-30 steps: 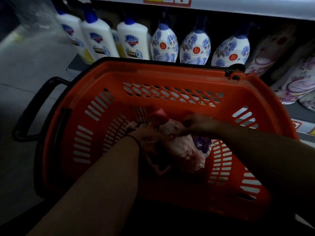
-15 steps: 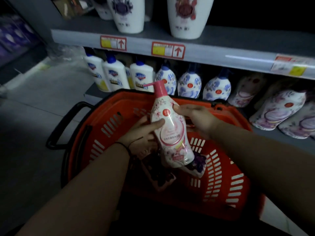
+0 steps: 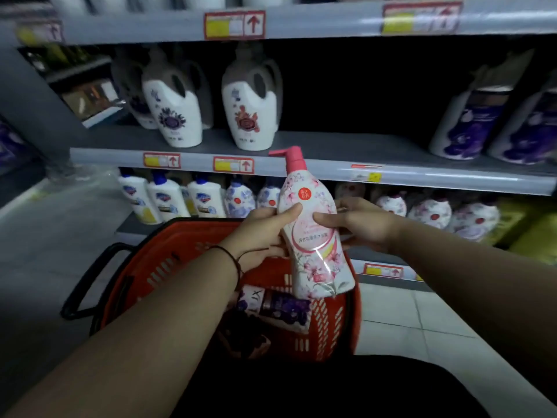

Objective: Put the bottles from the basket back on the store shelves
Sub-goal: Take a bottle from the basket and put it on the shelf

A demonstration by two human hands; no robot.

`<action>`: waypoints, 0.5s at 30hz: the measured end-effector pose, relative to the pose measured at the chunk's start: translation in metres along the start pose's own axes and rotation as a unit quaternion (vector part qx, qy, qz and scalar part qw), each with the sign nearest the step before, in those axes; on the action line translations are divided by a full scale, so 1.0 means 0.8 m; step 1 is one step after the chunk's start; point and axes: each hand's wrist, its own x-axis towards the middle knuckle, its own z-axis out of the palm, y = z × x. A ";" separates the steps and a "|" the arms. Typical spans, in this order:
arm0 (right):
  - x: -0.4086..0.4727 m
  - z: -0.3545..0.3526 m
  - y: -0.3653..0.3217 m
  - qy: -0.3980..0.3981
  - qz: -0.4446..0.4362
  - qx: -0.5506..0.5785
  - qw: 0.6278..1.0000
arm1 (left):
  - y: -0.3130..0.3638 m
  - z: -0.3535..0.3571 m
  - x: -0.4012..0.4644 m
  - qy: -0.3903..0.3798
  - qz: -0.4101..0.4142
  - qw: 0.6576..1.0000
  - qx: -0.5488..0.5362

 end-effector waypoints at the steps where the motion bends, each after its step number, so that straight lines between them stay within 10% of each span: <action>1: -0.013 -0.016 0.007 0.014 0.001 -0.005 1.000 | 0.001 0.017 0.002 -0.023 -0.008 1.000 0.003; 15: -0.023 -0.133 0.168 0.107 0.103 0.075 0.986 | -0.069 0.185 0.118 -0.131 -0.186 0.973 0.049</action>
